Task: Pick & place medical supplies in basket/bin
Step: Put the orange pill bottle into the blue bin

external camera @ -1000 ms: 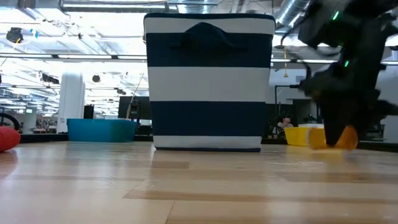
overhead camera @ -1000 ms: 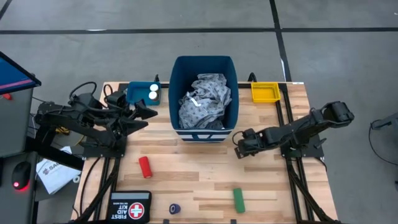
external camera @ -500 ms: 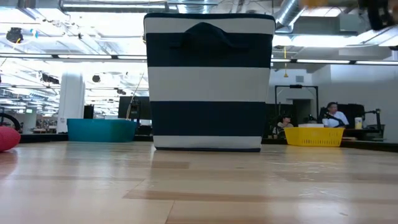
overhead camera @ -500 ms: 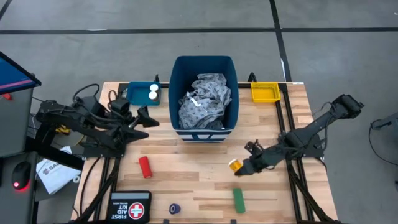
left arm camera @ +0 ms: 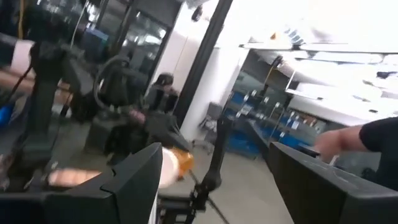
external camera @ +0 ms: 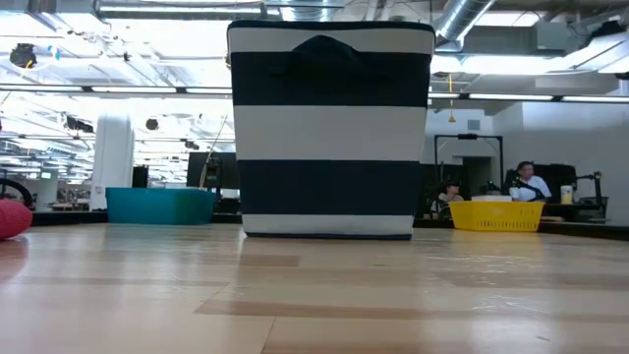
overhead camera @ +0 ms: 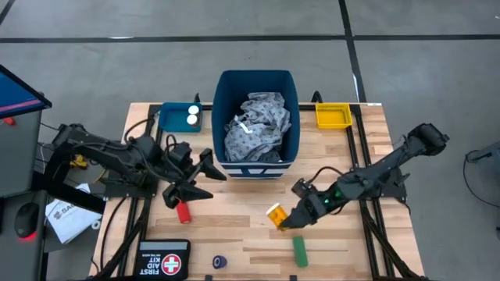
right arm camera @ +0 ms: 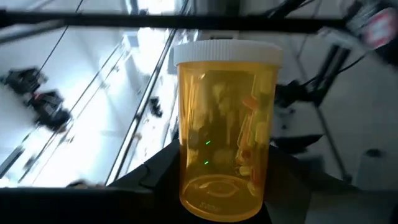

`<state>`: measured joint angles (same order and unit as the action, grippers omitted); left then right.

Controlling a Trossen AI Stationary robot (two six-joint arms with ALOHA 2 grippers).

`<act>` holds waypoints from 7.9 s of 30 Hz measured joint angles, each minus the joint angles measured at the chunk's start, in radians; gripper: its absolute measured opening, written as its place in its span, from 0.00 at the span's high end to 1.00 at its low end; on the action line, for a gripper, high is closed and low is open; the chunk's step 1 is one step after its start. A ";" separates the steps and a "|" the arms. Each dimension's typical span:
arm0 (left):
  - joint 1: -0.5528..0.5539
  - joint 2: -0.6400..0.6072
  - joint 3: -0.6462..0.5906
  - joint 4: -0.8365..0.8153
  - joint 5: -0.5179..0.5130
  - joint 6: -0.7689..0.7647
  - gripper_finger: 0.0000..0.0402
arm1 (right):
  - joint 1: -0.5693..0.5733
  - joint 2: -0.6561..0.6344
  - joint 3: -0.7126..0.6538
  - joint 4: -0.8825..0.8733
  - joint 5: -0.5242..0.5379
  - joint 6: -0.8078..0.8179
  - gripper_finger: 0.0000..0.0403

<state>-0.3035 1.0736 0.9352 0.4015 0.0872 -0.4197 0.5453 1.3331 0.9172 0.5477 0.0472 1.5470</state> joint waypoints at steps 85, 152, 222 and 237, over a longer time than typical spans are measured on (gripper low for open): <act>0.049 0.298 0.126 0.181 0.395 -0.033 0.13 | -0.219 0.404 0.501 0.053 -0.543 0.113 0.52; 0.034 0.304 0.126 0.177 0.446 -0.086 0.40 | -0.234 0.407 0.499 0.067 -0.488 0.076 0.52; 0.034 0.271 0.125 0.205 0.483 -0.121 0.48 | -0.199 0.397 0.501 0.115 -0.514 0.035 0.47; 0.096 0.061 0.126 0.020 0.497 -0.020 0.48 | -0.156 0.397 0.501 0.100 -0.547 0.069 0.46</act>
<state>-0.2073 1.1347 1.0607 0.4219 0.5845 -0.4402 0.3895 1.7302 1.4181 0.6476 -0.5001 1.6164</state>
